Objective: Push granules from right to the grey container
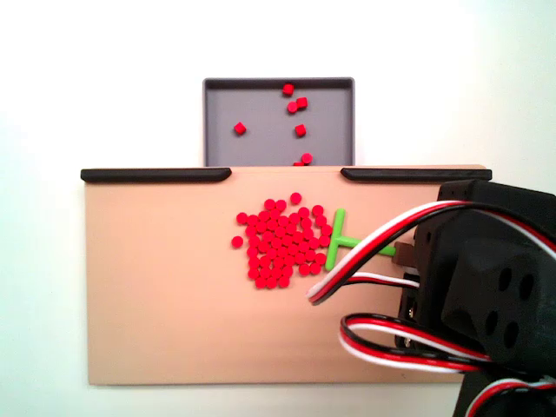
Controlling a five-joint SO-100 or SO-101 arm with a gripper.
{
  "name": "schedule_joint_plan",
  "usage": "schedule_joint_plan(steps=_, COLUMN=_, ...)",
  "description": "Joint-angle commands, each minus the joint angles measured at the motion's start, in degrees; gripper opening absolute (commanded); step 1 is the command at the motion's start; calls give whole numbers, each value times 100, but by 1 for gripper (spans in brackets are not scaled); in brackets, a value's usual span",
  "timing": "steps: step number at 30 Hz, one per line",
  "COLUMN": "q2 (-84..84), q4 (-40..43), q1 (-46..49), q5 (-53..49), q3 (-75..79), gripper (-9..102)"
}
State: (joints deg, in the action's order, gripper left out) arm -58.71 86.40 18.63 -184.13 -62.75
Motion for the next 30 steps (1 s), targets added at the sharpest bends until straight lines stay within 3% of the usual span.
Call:
schedule_joint_plan(steps=1, q2=-97, q4=-9, q1=-70, q5=-97, q3=185, gripper=0)
schedule_joint_plan(steps=30, q2=-114, q4=0, q1=-272, q5=1494, q3=185, gripper=0)
